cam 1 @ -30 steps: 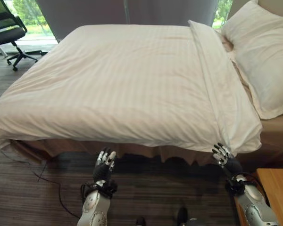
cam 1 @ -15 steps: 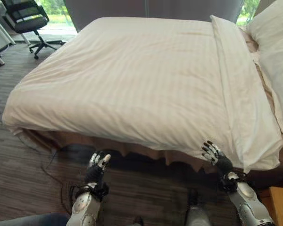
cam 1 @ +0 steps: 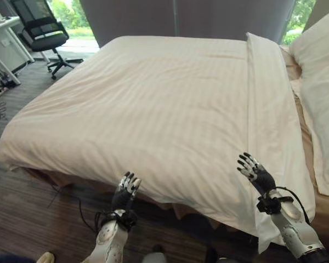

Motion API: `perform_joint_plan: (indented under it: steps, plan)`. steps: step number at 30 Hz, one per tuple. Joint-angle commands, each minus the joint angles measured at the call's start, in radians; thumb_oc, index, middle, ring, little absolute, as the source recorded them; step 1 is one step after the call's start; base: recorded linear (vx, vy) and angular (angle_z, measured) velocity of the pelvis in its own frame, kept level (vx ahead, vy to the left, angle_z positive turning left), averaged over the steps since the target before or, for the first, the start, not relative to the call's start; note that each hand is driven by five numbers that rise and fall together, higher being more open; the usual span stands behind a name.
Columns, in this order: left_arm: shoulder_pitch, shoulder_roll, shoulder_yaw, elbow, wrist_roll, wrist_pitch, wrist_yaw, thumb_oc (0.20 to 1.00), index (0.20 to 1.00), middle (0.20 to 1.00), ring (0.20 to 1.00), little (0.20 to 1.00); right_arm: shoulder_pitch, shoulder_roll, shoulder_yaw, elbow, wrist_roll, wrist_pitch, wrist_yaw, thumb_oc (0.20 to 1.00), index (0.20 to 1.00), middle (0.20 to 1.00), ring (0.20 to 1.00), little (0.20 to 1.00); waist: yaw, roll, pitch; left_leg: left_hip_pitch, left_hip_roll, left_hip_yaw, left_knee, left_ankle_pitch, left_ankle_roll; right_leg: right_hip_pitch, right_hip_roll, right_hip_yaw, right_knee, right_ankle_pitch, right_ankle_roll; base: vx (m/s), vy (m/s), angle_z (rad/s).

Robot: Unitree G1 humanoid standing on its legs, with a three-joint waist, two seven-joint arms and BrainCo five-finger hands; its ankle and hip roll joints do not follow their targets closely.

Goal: Making the bed.

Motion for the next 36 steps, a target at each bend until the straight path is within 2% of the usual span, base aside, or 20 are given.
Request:
perform_joint_plan:
  steps: [1, 7, 13, 14, 15, 16, 17, 28, 35, 36]
  plan:
    - [-0.043, 0.034, -0.008, -0.051, 0.008, -0.042, -0.042, 1.0, 1.0, 1.0, 1.0, 1.0, -0.034, 0.02, -0.002, -0.054, 0.045, -0.057, 0.023, 1.0, 1.0, 1.0, 1.0, 1.0, -0.024, -0.029, -0.019, 0.11, -0.013, 0.04, -0.076, -0.037, -0.029, -0.036, -0.064, 0.031, 0.004, 0.014, 0.097, 0.16, 0.092, -0.13]
    - [-0.048, 0.059, -0.04, -0.085, 0.037, -0.032, -0.062, 1.0, 1.0, 1.0, 1.0, 1.0, -0.012, 0.054, -0.008, -0.041, 0.123, -0.039, 0.034, 1.0, 1.0, 1.0, 1.0, 1.0, -0.044, -0.022, -0.044, 0.133, -0.028, 0.064, -0.102, -0.053, -0.02, -0.059, -0.067, 0.061, 0.002, 0.023, 0.111, 0.05, 0.044, -0.13]
    - [-0.03, 0.047, -0.055, -0.077, 0.027, -0.015, -0.065, 1.0, 1.0, 1.0, 1.0, 1.0, -0.033, 0.047, -0.083, -0.014, 0.157, -0.052, 0.006, 1.0, 1.0, 1.0, 1.0, 1.0, -0.052, -0.024, -0.052, 0.152, -0.035, 0.076, -0.102, -0.072, -0.011, -0.057, -0.069, 0.082, 0.002, 0.022, 0.119, 0.03, 0.019, -0.09]
    - [-0.033, 0.049, -0.071, -0.083, 0.024, -0.011, -0.072, 1.0, 1.0, 1.0, 1.0, 1.0, -0.055, 0.028, -0.097, 0.019, 0.155, -0.053, -0.005, 0.702, 0.702, 0.702, 0.702, 0.702, -0.053, -0.026, -0.055, 0.155, -0.036, 0.08, -0.102, -0.076, -0.009, -0.056, -0.069, 0.083, 0.002, 0.022, 0.121, 0.03, 0.012, -0.06]
    - [-0.035, 0.051, -0.078, -0.086, 0.024, -0.011, -0.075, 1.0, 1.0, 1.0, 1.0, 1.0, -0.066, 0.02, -0.104, 0.039, 0.16, -0.055, -0.012, 0.548, 0.548, 0.548, 0.548, 0.548, -0.052, -0.027, -0.055, 0.156, -0.036, 0.081, -0.102, -0.078, -0.008, -0.055, -0.07, 0.084, 0.002, 0.021, 0.122, 0.03, 0.009, -0.05]
    - [-0.036, 0.055, -0.086, -0.093, 0.02, -0.008, -0.077, 1.0, 1.0, 1.0, 1.0, 1.0, -0.083, 0.013, -0.113, 0.069, 0.173, -0.056, -0.022, 0.238, 0.238, 0.238, 0.238, 0.238, -0.049, -0.027, -0.055, 0.157, -0.036, 0.081, -0.102, -0.079, -0.007, -0.056, -0.071, 0.085, 0.002, 0.022, 0.123, 0.02, 0.003, -0.04]
    - [-0.035, 0.055, -0.091, -0.096, 0.013, -0.006, -0.079, 1.0, 1.0, 1.0, 1.0, 1.0, -0.096, 0.01, -0.116, 0.089, 0.183, -0.058, -0.028, 0.2, 0.2, 0.2, 0.2, 0.2, -0.048, -0.027, -0.055, 0.158, -0.037, 0.082, -0.102, -0.081, -0.007, -0.056, -0.071, 0.085, 0.002, 0.022, 0.124, 0.02, 0.002, -0.04]
    - [-0.025, 0.084, -0.124, -0.11, -0.04, 0.016, -0.091, 1.0, 1.0, 1.0, 1.0, 1.0, -0.253, -0.018, -0.118, 0.371, 0.247, -0.032, -0.08, 0.2, 0.2, 0.2, 0.2, 0.2, -0.012, -0.013, -0.036, 0.144, -0.046, 0.066, -0.102, -0.082, -0.002, -0.064, -0.076, 0.079, 0.002, 0.022, 0.126, 0.0, -0.002, -0.01]
    - [-0.028, 0.107, -0.132, -0.118, -0.047, 0.016, -0.094, 1.0, 1.0, 1.0, 1.0, 1.0, -0.356, -0.023, -0.112, 0.549, 0.252, -0.02, -0.102, 0.2, 0.2, 0.2, 0.2, 0.2, 0.01, 0.015, -0.021, 0.113, -0.055, 0.059, -0.102, -0.076, -0.002, -0.092, -0.086, 0.071, 0.002, 0.029, 0.127, -0.01, 0.001, 0.03]
    - [-0.036, 0.118, -0.138, -0.123, -0.053, 0.014, -0.091, 1.0, 1.0, 1.0, 1.0, 1.0, -0.421, -0.036, -0.127, 0.656, 0.254, -0.025, -0.13, 0.2, 0.2, 0.2, 0.2, 0.2, 0.019, 0.032, -0.007, 0.094, -0.06, 0.057, -0.102, -0.071, -0.003, -0.112, -0.09, 0.07, 0.002, 0.034, 0.129, -0.07, 0.013, 0.02]
